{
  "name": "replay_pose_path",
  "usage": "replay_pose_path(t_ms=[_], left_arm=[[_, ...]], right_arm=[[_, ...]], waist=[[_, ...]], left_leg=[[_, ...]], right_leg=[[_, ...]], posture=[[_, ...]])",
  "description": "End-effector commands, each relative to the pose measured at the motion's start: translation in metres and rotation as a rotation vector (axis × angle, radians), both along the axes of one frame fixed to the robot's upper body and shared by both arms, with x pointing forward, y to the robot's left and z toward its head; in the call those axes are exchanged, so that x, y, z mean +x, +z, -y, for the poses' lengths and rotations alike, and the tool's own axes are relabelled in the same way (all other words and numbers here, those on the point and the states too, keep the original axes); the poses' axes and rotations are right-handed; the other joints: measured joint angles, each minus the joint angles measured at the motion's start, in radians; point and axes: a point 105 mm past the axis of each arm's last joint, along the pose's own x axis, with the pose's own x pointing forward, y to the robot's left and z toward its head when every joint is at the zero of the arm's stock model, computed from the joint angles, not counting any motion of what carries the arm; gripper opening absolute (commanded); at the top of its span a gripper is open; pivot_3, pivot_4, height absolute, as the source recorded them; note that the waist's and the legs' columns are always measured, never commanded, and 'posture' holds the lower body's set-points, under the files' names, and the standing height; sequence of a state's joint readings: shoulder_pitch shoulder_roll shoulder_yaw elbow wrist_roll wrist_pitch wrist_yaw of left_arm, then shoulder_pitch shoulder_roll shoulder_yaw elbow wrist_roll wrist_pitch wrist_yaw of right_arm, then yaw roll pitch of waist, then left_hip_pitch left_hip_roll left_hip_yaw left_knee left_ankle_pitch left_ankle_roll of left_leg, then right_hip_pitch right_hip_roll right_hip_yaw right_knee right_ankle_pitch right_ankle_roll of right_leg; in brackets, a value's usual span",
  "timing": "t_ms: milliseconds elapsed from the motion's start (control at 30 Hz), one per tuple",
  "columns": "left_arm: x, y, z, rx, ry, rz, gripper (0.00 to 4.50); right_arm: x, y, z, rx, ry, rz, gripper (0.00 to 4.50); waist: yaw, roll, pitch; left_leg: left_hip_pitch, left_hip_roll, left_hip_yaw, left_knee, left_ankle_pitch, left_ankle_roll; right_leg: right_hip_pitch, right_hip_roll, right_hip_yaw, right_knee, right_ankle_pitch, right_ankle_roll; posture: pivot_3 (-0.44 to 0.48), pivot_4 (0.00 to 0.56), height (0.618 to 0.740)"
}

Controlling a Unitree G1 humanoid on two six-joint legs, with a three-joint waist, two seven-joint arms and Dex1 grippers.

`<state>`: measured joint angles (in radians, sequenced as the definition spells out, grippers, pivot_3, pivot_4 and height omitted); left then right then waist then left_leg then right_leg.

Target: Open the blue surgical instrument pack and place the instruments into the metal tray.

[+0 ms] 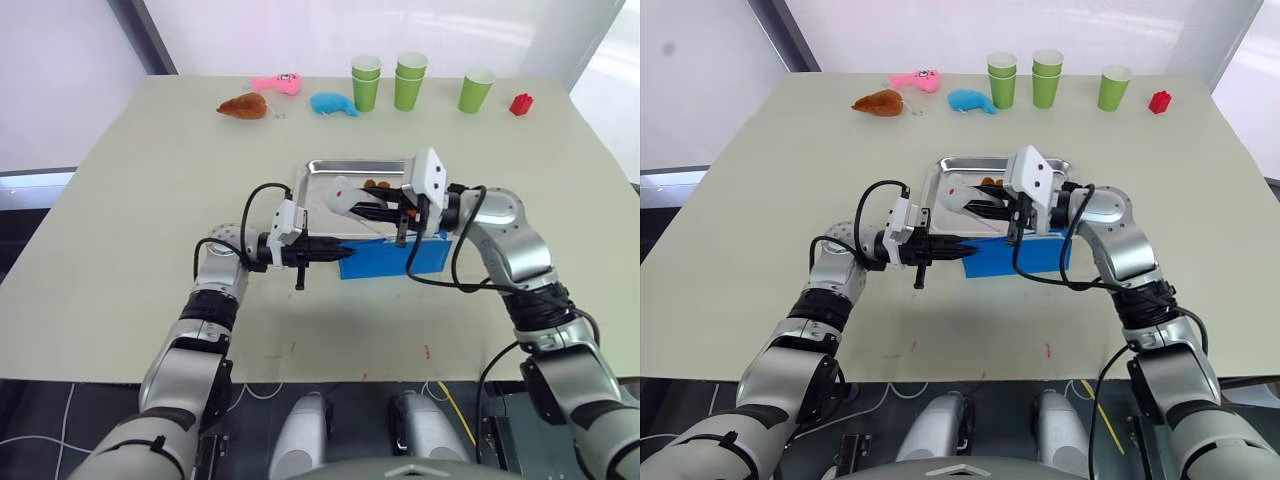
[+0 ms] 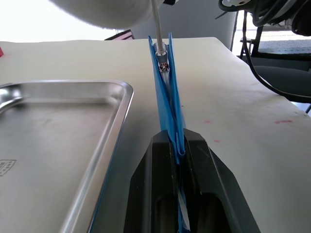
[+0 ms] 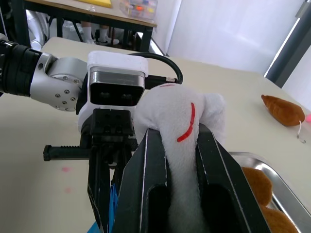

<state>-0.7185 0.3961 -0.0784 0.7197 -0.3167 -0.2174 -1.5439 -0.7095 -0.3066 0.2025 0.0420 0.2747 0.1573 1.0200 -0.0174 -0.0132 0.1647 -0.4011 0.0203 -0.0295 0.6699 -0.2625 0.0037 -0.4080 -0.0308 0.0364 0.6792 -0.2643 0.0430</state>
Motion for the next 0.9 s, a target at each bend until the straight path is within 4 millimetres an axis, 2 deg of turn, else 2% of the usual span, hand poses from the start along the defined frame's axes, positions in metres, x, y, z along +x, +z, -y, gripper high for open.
replay_pose_path(t_ms=[33, 133, 200, 267, 367, 500, 533, 633, 667, 700, 800, 833, 900], left_arm=[[-0.003, -0.005, 0.007, 0.023, -0.033, 0.002, 0.00], [-0.003, -0.006, 0.007, 0.023, -0.034, 0.001, 0.00], [-0.004, -0.007, 0.007, 0.025, -0.033, -0.002, 0.00], [-0.004, -0.008, 0.007, 0.028, -0.034, -0.004, 0.00], [-0.005, -0.010, 0.008, 0.030, -0.037, -0.007, 0.00], [-0.005, -0.010, 0.008, 0.032, -0.039, -0.008, 0.00], [-0.005, -0.010, 0.008, 0.032, -0.039, -0.008, 0.00], [-0.005, -0.010, 0.007, 0.035, -0.038, -0.007, 0.00], [-0.005, -0.010, 0.007, 0.036, -0.037, -0.007, 0.00], [-0.005, -0.010, 0.006, 0.037, -0.037, -0.008, 0.00], [-0.006, -0.011, 0.007, 0.038, -0.039, -0.010, 0.00], [-0.006, -0.011, 0.007, 0.038, -0.040, -0.010, 0.00], [-0.006, -0.011, 0.007, 0.038, -0.040, -0.011, 0.00]], right_arm=[[-0.019, 0.013, -0.013, 0.025, 0.059, 0.115, 0.00], [-0.025, 0.012, -0.014, 0.035, 0.071, 0.106, 0.00], [-0.035, 0.004, -0.016, -0.003, 0.116, 0.101, 0.00], [-0.047, -0.020, -0.016, -0.124, 0.187, 0.132, 0.00], [-0.049, -0.050, -0.014, -0.273, 0.199, 0.229, 0.00], [-0.044, -0.070, -0.011, -0.366, 0.202, 0.306, 0.00], [-0.043, -0.072, -0.010, -0.370, 0.200, 0.317, 0.79], [-0.040, -0.068, -0.008, -0.362, 0.191, 0.360, 1.47], [-0.038, -0.064, -0.007, -0.356, 0.184, 0.393, 2.18], [-0.037, -0.061, -0.006, -0.349, 0.178, 0.424, 2.32], [-0.033, -0.051, -0.002, -0.326, 0.157, 0.528, 3.45], [-0.033, -0.048, -0.002, -0.318, 0.155, 0.552, 4.11], [-0.033, -0.042, 0.000, -0.298, 0.150, 0.592, 4.42]], waist=[[0.000, 0.000, 0.000], [0.000, 0.000, 0.000], [0.001, 0.000, 0.000], [0.001, 0.000, 0.000], [0.000, 0.000, 0.000], [0.000, 0.000, 0.000], [0.000, 0.000, 0.000], [0.000, 0.000, 0.000], [0.000, 0.000, 0.000], [0.000, 0.000, 0.000], [0.000, 0.000, 0.000], [0.000, 0.000, 0.000], [0.000, 0.000, 0.000]], left_leg=[[0.000, 0.000, 0.000, 0.000, 0.000, 0.000], [0.000, 0.000, 0.000, 0.000, 0.000, 0.000], [0.000, 0.000, 0.000, 0.000, 0.000, 0.000], [0.000, 0.000, -0.001, 0.000, 0.000, 0.000], [0.000, -0.001, 0.000, 0.000, 0.000, 0.000], [0.002, -0.001, 0.002, 0.000, 0.000, 0.000], [0.002, -0.001, 0.002, 0.000, 0.000, 0.000], [0.002, -0.001, 0.003, 0.000, 0.000, 0.000], [0.002, -0.001, 0.002, 0.000, 0.000, 0.000], [0.002, -0.001, 0.002, 0.000, 0.000, 0.000], [0.002, -0.001, 0.002, 0.000, 0.000, 0.000], [0.002, -0.001, 0.002, 0.000, 0.000, 0.000], [0.002, -0.001, 0.002, 0.000, 0.000, 0.000]], right_leg=[[0.000, 0.000, 0.000, 0.000, 0.000, 0.000], [0.000, 0.000, 0.000, 0.000, 0.000, 0.000], [0.000, 0.000, 0.000, 0.000, 0.000, 0.000], [0.000, 0.000, 0.000, 0.000, 0.000, 0.000], [0.000, 0.000, 0.000, 0.000, 0.000, 0.000], [0.001, 0.000, 0.000, 0.000, 0.000, 0.000], [0.001, 0.000, 0.000, 0.000, 0.000, 0.000], [0.001, 0.000, 0.000, 0.000, 0.000, 0.000], [0.001, 0.000, 0.000, 0.000, 0.000, 0.000], [0.001, 0.000, 0.000, 0.000, 0.000, 0.000], [0.001, 0.000, 0.000, 0.000, 0.000, 0.000], [0.001, 0.000, 0.000, 0.000, 0.000, 0.000], [0.001, 0.000, 0.000, 0.000, 0.000, 0.000]], posture=[[0.000, 0.150, 0.740], [0.000, 0.150, 0.740], [0.000, 0.150, 0.740], [0.000, 0.150, 0.740], [0.000, 0.150, 0.740], [0.000, 0.150, 0.740], [0.000, 0.150, 0.740], [0.000, 0.150, 0.740], [0.000, 0.150, 0.740], [0.000, 0.150, 0.740], [0.000, 0.150, 0.740], [0.000, 0.150, 0.740], [0.000, 0.150, 0.740]])
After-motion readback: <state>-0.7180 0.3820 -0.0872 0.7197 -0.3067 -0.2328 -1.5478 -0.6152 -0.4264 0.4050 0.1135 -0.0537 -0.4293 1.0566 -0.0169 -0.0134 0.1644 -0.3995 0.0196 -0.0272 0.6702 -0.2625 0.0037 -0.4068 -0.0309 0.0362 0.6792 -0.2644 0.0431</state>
